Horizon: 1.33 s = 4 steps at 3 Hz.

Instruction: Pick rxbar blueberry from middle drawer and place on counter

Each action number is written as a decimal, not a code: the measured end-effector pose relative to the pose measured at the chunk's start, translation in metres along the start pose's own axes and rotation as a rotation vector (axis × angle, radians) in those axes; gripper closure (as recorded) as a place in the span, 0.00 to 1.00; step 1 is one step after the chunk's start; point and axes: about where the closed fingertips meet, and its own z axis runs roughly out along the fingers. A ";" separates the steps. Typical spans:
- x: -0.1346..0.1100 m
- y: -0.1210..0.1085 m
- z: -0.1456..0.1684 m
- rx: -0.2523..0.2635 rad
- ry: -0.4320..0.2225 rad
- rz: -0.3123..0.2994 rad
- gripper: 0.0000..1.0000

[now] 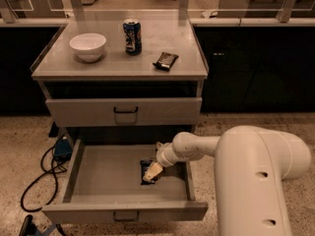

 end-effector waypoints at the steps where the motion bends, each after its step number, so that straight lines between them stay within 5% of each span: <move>1: 0.016 0.001 0.025 -0.043 -0.004 0.017 0.00; 2: 0.015 0.007 0.018 -0.020 -0.033 0.008 0.00; 4: 0.002 0.071 -0.002 -0.008 -0.079 -0.054 0.00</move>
Offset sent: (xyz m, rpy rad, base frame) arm -0.0505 -0.0014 -0.0278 0.0411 -0.0025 0.0138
